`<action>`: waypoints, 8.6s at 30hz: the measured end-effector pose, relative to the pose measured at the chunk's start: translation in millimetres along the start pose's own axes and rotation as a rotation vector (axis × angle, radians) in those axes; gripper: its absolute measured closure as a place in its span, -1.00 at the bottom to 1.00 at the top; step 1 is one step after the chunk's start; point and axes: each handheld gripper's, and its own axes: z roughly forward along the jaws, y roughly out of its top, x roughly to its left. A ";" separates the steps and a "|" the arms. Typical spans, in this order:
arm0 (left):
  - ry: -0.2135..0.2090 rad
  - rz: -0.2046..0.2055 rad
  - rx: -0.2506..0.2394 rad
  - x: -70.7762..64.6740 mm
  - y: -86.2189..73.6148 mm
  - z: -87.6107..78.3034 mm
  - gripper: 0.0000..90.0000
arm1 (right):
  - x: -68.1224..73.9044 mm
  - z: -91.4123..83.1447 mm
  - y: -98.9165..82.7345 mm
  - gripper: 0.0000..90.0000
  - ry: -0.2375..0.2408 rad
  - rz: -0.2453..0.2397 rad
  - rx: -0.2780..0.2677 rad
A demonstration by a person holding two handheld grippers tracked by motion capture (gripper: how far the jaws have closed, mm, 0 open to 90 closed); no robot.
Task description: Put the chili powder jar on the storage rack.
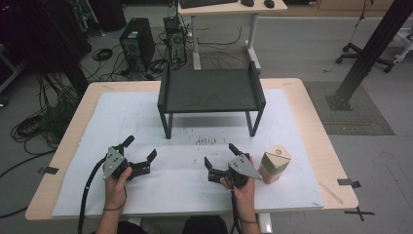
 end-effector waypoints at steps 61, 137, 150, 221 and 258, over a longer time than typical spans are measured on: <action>-0.011 0.006 -0.010 -0.6 -0.1 -1.0 -1.00 | -2.4 -87.4 -7.3 -0.93 -0.045 -0.006 -0.025; -0.013 0.010 -0.008 -1.5 -0.1 -1.5 -1.00 | -50.9 -164.2 -1.4 -0.93 -0.193 -0.015 -0.034; -0.013 0.008 -0.008 -1.4 -0.1 -1.5 -1.00 | -71.7 -152.1 -2.1 -0.93 -0.213 -0.020 -0.019; -0.020 0.004 -0.009 -0.9 -0.2 -1.6 -1.00 | -91.2 -103.9 -4.0 -0.92 -0.182 0.001 0.003; -0.022 -0.001 -0.008 -0.4 -0.1 -1.4 -1.00 | -91.5 -105.0 -4.6 -0.96 -0.176 0.005 -0.010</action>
